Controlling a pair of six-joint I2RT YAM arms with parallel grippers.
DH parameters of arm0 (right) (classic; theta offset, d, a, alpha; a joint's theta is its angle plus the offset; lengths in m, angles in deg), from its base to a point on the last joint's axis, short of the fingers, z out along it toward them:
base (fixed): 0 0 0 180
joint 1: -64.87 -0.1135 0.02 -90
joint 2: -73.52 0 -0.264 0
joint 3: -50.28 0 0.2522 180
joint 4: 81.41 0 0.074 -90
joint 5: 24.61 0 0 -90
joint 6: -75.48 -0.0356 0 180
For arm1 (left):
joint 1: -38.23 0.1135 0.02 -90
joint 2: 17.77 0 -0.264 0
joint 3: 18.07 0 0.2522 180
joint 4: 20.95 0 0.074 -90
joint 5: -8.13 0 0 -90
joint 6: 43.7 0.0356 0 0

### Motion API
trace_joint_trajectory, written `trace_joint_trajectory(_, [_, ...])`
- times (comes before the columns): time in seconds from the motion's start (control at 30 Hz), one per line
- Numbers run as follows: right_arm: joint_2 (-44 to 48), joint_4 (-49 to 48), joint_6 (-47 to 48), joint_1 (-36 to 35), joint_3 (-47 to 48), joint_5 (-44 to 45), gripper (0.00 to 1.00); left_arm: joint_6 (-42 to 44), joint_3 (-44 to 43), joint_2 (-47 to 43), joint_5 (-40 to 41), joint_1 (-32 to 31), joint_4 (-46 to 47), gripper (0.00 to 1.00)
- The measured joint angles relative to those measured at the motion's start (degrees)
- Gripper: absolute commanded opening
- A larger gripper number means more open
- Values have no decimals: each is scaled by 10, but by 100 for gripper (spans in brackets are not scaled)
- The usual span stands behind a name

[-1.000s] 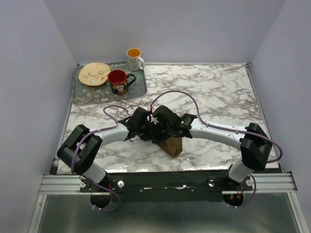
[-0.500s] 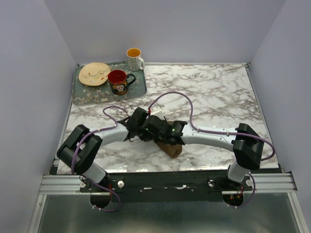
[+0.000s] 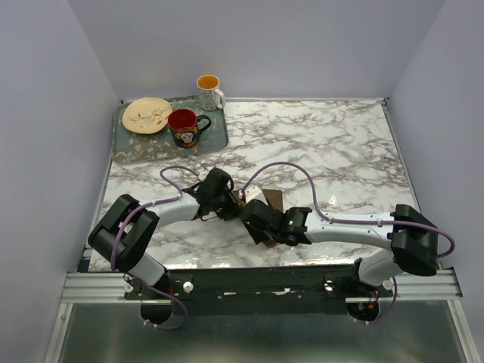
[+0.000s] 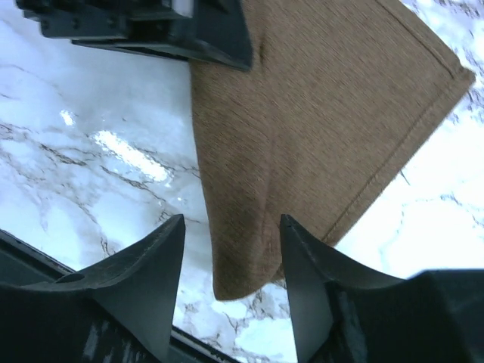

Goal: Fold the napkin, place the utensils inside, and roll it up
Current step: Roll the napkin with the utensil

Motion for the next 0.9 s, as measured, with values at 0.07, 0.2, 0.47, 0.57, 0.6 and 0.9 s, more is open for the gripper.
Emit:
trace_joint_trajectory(0.07, [-10,-17,16,-1,0,-6,53,0,1,0,0,0,1,13])
trace_joint_trajectory(0.2, [-36,-41,43,-2,2,-14,53,0,1,0,0,0,2,13])
trace_joint_trajectory(0.47, [-93,-58,70,-3,17,-14,55,0,1,0,-1,0,2,13])
trace_joint_trajectory(0.57, [-99,-61,78,-3,18,-13,56,0,2,0,-2,1,3,13])
trace_joint_trajectory(0.6, [-100,-62,80,-3,19,-13,56,0,2,0,-2,1,3,13])
trace_joint_trajectory(0.9, [-125,-62,103,-10,28,17,57,-2,2,0,-2,1,4,13])
